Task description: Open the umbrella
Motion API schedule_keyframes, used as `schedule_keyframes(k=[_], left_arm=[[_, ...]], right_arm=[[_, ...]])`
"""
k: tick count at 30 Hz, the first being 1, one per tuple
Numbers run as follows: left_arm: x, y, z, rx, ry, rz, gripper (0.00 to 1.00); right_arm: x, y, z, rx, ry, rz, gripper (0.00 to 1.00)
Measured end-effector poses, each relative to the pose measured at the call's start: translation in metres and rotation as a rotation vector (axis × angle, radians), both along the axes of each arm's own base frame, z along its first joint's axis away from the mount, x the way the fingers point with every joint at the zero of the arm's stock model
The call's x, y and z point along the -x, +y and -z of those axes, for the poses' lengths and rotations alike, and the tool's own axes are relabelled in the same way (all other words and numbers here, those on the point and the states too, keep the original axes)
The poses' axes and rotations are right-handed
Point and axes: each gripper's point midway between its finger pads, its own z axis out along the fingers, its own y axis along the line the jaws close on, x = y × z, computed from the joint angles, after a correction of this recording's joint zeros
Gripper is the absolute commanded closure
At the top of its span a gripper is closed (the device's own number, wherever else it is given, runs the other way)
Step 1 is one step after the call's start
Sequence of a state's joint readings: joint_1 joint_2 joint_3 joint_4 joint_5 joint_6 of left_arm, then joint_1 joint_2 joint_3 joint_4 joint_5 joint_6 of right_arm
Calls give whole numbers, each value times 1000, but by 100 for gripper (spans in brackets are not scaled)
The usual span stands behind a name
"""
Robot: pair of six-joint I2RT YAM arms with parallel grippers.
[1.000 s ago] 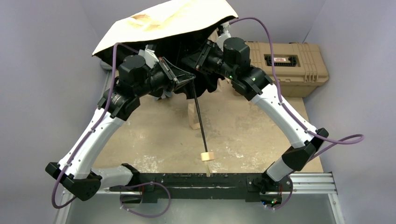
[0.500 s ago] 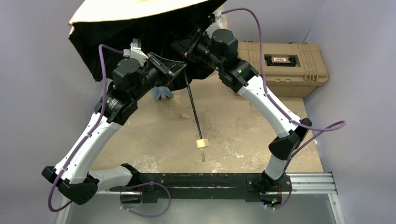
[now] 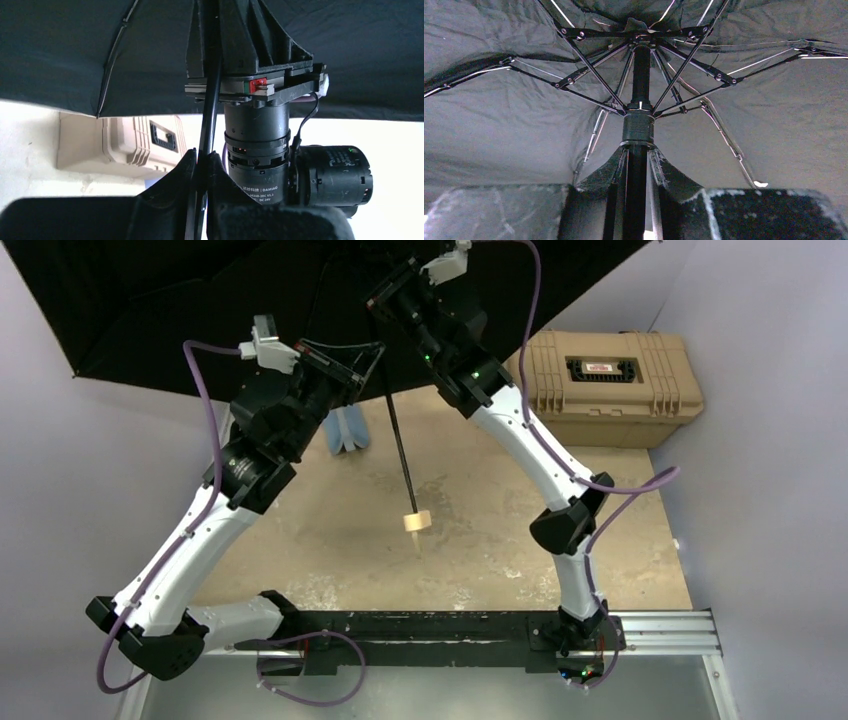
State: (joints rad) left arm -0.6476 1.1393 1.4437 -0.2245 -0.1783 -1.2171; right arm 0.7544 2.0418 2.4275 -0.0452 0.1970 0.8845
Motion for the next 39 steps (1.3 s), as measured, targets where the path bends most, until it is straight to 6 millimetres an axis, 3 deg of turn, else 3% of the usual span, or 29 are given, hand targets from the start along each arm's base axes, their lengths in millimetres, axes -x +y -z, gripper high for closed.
schedule_keyframes(k=[4, 8, 13, 14, 16, 18, 21, 23, 31, 35, 39], left_arm=[[-1, 5, -9, -17, -34, -23, 100], [9, 2, -8, -114, -47, 8, 100], [42, -18, 31, -318, -11, 183, 98], [54, -22, 45, -368, 13, 244, 88], [79, -30, 72, -449, 61, 370, 55], [97, -35, 86, -501, 76, 471, 28], [104, -31, 94, -538, 84, 520, 9], [102, -25, 91, -549, 74, 520, 0], [79, 2, 29, -556, -115, 425, 1], [71, 6, 5, -588, -190, 398, 1], [65, 8, -4, -614, -220, 387, 2]], right_arm=[[-6, -3, -24, -102, -64, 26, 100], [-11, -19, -41, -227, -105, 50, 100], [-29, -61, -41, -326, -138, 94, 100], [-34, -72, -38, -337, -140, 111, 100], [-45, -95, -29, -346, -135, 150, 100], [-53, -116, -15, -340, -124, 195, 100], [-49, -124, 1, -322, -105, 210, 100], [-37, -118, 5, -309, -99, 178, 100], [18, -67, -7, -287, -123, -10, 100], [31, -54, -15, -264, -136, -69, 100], [42, -55, -38, -275, -183, -105, 100]])
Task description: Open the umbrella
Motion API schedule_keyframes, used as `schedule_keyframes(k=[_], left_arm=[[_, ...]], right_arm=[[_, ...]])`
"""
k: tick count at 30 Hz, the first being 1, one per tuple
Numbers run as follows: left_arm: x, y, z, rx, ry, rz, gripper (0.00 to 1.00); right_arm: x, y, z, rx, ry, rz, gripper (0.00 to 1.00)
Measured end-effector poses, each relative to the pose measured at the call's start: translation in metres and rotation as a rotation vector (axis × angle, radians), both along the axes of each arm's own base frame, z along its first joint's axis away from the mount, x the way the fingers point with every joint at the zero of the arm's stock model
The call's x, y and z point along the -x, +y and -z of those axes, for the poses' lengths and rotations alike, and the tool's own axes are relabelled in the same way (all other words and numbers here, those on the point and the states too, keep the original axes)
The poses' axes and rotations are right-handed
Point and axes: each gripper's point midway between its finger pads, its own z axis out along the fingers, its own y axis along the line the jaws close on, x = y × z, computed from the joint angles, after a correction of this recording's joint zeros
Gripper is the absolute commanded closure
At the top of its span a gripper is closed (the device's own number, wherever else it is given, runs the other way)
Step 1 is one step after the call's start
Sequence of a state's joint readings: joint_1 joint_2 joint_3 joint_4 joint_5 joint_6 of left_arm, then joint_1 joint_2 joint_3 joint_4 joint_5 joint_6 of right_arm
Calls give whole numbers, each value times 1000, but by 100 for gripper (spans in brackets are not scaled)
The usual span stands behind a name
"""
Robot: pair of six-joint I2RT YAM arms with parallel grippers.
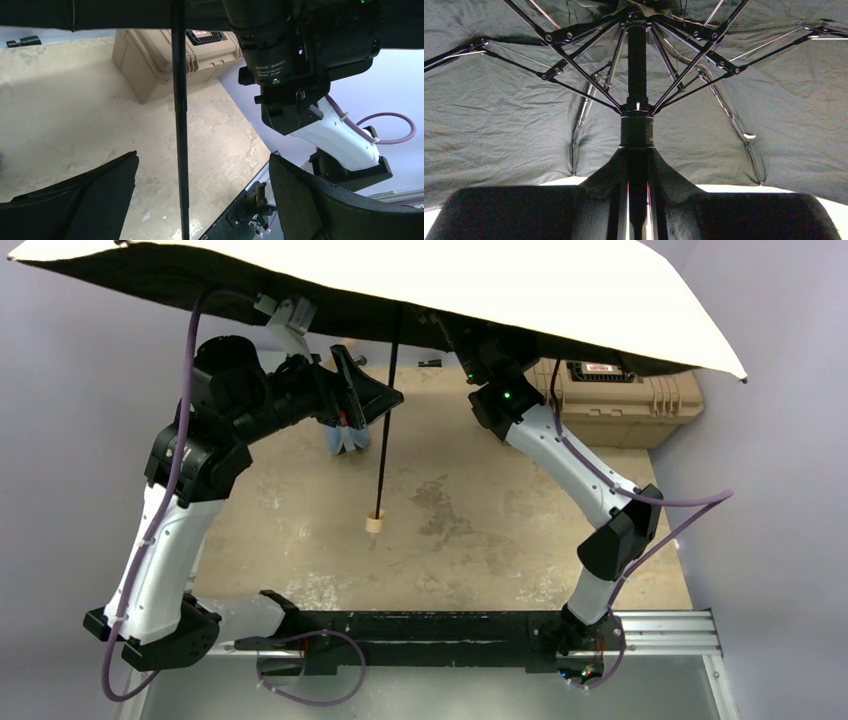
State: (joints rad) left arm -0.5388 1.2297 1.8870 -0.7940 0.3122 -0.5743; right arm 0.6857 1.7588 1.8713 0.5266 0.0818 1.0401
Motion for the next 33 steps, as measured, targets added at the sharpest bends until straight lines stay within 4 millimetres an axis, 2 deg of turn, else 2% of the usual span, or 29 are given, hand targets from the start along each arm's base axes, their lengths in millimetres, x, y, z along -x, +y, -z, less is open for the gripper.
schedule_keyframes(k=[3, 7, 12, 16, 18, 20, 21, 27, 29, 31, 33], left_arm=[[-2, -1, 2, -14, -13, 4, 4], [-10, -4, 1, -7, -29, -3, 7], [-26, -8, -5, 15, -65, -32, 22], [-38, -11, -9, 36, -77, -62, 48], [-44, -13, -7, 49, -76, -72, 69], [-48, -16, -5, 61, -64, -73, 94], [-47, -18, -6, 70, -62, -65, 100], [-45, -19, -7, 105, -37, -68, 100], [-43, -19, -7, 120, -28, -68, 100], [-40, -18, -7, 134, -17, -68, 100], [-40, -17, -5, 140, -1, -73, 100]], right_arm=[[9, -1, -10, -22, -22, -32, 100], [18, 8, -9, -29, -9, -82, 100], [36, 26, 2, -18, 21, -169, 100], [47, 32, 3, -20, 29, -220, 100], [52, 31, 3, -23, 35, -240, 100], [56, 29, 3, -26, 41, -248, 100], [56, 29, 4, -24, 43, -250, 100], [56, 29, 5, -29, 44, -257, 100], [57, 30, 6, -27, 45, -265, 78], [60, 32, 7, -25, 48, -286, 61], [64, 34, 6, -35, 56, -314, 60]])
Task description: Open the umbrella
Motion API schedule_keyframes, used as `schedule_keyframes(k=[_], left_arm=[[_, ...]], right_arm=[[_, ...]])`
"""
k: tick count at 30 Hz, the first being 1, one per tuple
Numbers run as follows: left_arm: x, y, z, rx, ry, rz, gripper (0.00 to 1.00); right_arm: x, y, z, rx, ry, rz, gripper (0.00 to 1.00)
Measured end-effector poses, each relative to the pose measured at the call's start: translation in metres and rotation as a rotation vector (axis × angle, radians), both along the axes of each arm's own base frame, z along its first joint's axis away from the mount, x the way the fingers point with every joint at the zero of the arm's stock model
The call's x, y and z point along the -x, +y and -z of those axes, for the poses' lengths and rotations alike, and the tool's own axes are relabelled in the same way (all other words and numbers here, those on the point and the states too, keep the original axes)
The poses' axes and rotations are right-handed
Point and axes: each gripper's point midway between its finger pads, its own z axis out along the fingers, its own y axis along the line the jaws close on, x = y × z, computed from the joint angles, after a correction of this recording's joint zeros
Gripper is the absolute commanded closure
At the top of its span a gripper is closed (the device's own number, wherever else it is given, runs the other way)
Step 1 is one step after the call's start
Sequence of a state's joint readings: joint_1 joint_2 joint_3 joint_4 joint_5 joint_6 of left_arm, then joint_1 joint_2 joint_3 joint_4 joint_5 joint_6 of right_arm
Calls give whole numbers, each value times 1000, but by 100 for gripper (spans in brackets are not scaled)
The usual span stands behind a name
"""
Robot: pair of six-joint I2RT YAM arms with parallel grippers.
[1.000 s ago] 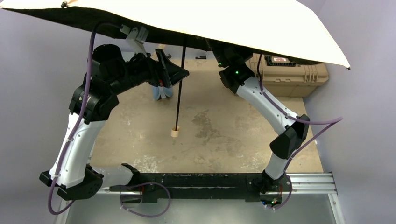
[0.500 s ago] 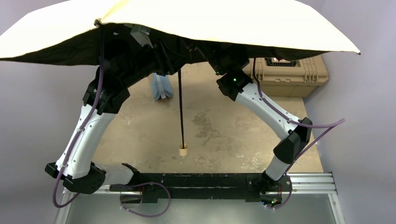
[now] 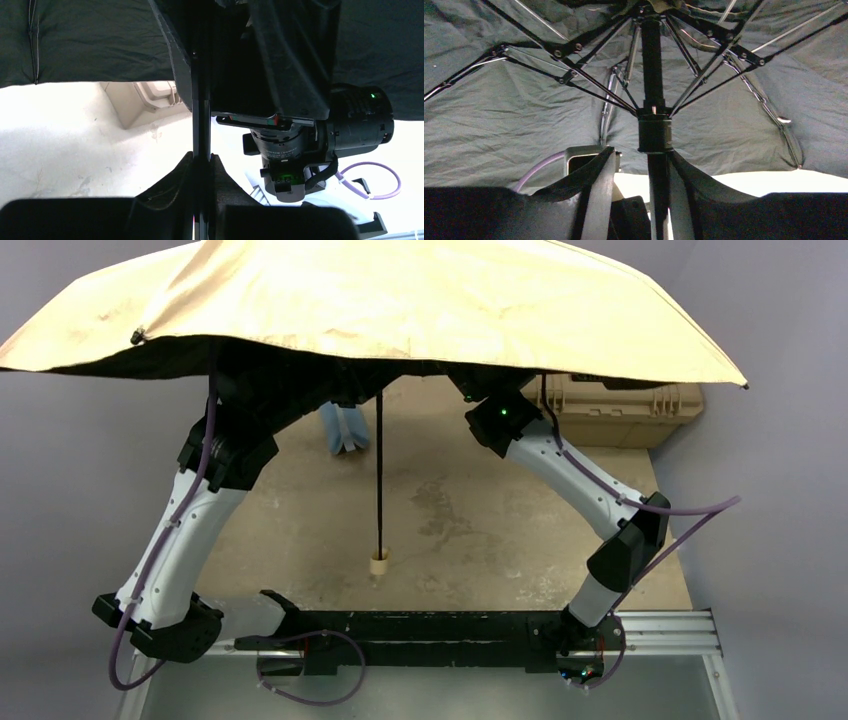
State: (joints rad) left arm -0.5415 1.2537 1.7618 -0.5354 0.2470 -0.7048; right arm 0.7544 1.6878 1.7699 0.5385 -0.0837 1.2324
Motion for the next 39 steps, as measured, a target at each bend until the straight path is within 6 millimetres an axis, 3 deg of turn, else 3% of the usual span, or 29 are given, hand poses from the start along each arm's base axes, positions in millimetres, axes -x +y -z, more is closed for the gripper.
schedule_keyframes(k=[3, 12, 24, 35, 39], left_arm=[[1, 0, 3, 13, 26, -2, 100], [5, -2, 3, 50, 77, 14, 100], [7, -4, 0, 94, 60, 32, 100], [1, 8, 0, 134, -21, -17, 100], [0, 6, -1, 134, -46, -14, 100]], right_arm=[[3, 1, 2, -3, 5, -23, 61], [12, -9, 27, 24, 71, -22, 84], [8, -10, 26, 10, 78, -6, 87], [-16, 20, 0, -72, 52, -85, 82], [-17, 30, -9, -81, 24, -123, 90]])
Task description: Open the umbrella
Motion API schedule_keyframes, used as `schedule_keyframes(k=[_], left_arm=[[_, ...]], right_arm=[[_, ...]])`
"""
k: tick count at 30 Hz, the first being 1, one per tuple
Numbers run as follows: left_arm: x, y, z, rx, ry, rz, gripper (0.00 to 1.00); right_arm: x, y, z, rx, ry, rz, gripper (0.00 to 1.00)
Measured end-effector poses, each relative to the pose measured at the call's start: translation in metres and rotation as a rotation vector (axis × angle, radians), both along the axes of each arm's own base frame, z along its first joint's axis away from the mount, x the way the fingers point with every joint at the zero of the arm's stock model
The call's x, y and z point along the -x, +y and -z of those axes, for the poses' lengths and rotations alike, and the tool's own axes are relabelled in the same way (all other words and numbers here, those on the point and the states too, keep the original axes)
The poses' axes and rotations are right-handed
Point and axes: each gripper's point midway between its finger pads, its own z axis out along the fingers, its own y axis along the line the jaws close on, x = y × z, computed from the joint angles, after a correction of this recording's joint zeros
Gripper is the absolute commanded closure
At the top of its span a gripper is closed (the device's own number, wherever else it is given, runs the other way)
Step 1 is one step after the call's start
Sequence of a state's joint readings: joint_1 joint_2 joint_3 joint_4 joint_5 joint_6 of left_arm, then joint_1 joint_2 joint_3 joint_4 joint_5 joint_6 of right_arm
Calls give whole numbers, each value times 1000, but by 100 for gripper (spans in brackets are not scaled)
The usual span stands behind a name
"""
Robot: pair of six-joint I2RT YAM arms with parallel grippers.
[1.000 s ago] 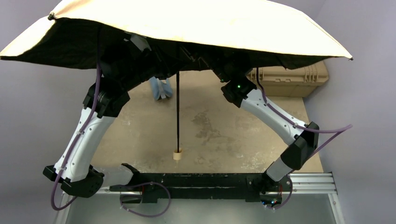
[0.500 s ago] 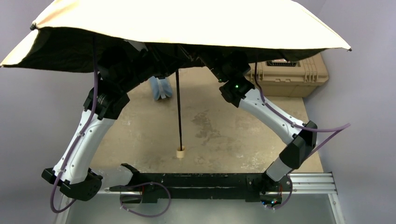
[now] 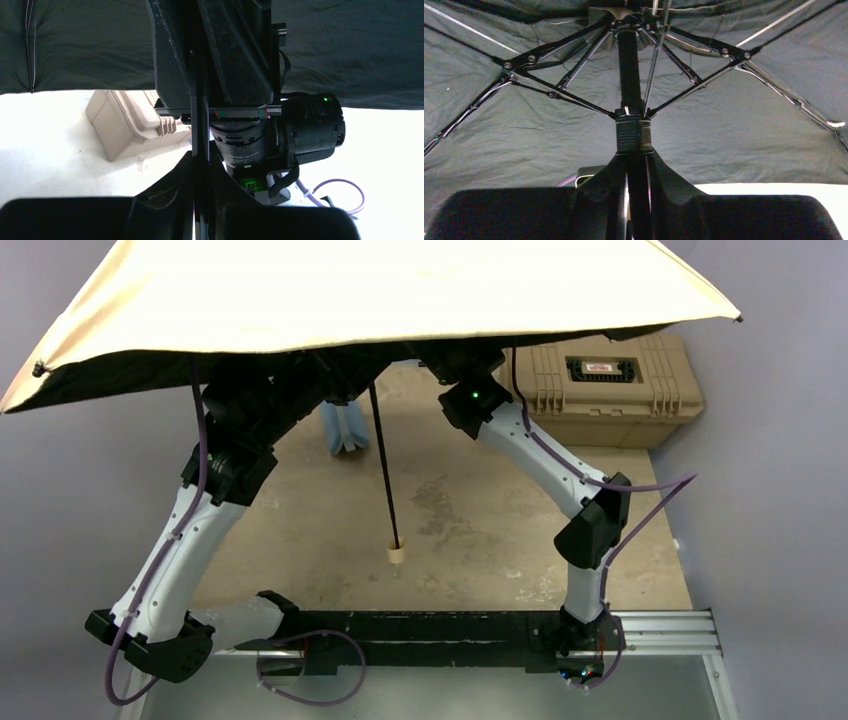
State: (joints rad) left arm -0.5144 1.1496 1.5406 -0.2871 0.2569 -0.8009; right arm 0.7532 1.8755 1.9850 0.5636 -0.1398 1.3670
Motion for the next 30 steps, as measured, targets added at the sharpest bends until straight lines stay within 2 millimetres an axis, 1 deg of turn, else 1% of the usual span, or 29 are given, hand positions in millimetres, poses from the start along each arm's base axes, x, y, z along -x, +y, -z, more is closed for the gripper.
schedule_keyframes(k=[1, 3, 4, 7, 10, 14, 17, 23, 27, 28, 29, 30], left_arm=[[-1, 0, -1, 4, -6, -3, 100], [-1, 1, -4, 12, -14, -12, 100], [-1, 2, -5, 17, -20, -21, 100], [-1, 4, -7, 38, -45, -47, 100], [-1, 5, -13, 68, -79, -76, 100], [-2, 3, -26, 121, -136, -117, 100], [0, 3, -33, 154, -173, -138, 100], [4, 0, -35, 195, -194, -152, 100], [3, -4, -37, 177, -190, -150, 100], [2, -7, -36, 157, -180, -147, 95], [0, -11, -35, 138, -169, -141, 88], [-1, -16, -35, 116, -162, -132, 75]], right_arm=[[-1, 2, -1, 3, -8, -4, 92], [-1, 4, -5, 3, -27, -1, 99], [-1, 5, -6, 2, -34, -4, 100], [2, 9, -13, 3, -64, -21, 100], [4, 14, -24, -5, -101, -42, 100], [8, 17, -45, -42, -165, -63, 100], [10, 15, -55, -76, -193, -67, 100], [12, 12, -59, -87, -198, -73, 100], [12, 6, -58, -83, -206, -73, 100], [10, 1, -56, -79, -202, -65, 100], [8, -4, -55, -75, -197, -54, 100], [6, -11, -55, -73, -196, -41, 100]])
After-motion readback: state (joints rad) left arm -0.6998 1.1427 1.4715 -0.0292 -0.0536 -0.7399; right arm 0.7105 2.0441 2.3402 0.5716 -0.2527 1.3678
